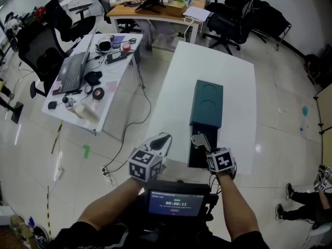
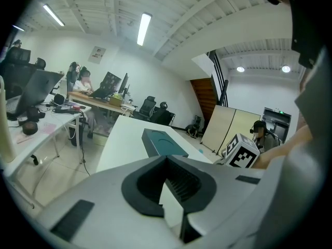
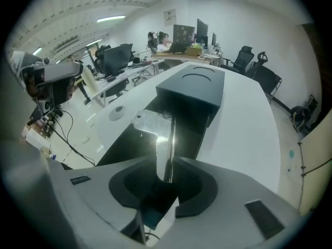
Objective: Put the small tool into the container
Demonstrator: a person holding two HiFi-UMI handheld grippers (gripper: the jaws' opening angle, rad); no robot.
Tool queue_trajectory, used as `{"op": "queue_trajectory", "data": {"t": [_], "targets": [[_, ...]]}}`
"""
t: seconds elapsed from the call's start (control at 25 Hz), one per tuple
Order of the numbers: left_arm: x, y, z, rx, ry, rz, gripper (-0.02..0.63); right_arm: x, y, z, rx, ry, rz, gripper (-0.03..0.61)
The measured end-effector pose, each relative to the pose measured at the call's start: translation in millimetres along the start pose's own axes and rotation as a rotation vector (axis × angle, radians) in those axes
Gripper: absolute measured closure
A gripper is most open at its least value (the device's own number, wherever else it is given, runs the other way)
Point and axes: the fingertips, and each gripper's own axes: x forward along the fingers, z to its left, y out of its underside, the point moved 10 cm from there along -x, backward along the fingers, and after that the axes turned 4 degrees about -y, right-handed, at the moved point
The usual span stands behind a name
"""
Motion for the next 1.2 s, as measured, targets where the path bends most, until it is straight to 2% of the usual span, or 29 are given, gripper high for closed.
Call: {"op": "queue_trajectory", "data": {"t": [0.2, 0.4, 0.64, 0.92, 1.08, 1.2], "targets": [[-1.0, 0.4, 3.9, -0.010, 0.001, -0.010, 0.583, 2.9, -10.9, 5.8, -0.127, 0.031, 0.135, 0.469], [-3.5, 2.4, 8.8, -0.047, -0.005, -0.023, 0.583, 9.1, -17.0, 11.3, -0.154, 0.037, 0.256, 0.469], [-6.9, -1.3, 14.3, -0.048, -0.003, -0.044, 0.583, 12.9, -28.9, 17.2, -0.163, 0.032, 0.362, 0.468], [-11.7, -8.0, 12.5, -0.025, 0.001, -0.055, 0.583, 12.3, -32.6, 20.6, -0.120, 0.060, 0.427, 0.471], [-13.0, -5.0, 8.3, -0.019, 0.004, -0.047, 0.583, 13.5, -32.6, 19.7, -0.050, 0.079, 0.430, 0.474], [-16.5, -5.9, 5.8, -0.013, 0.009, -0.047, 0.583, 13.1, -29.5, 21.1, 0.007, 0.053, 0.448, 0.474]]}}
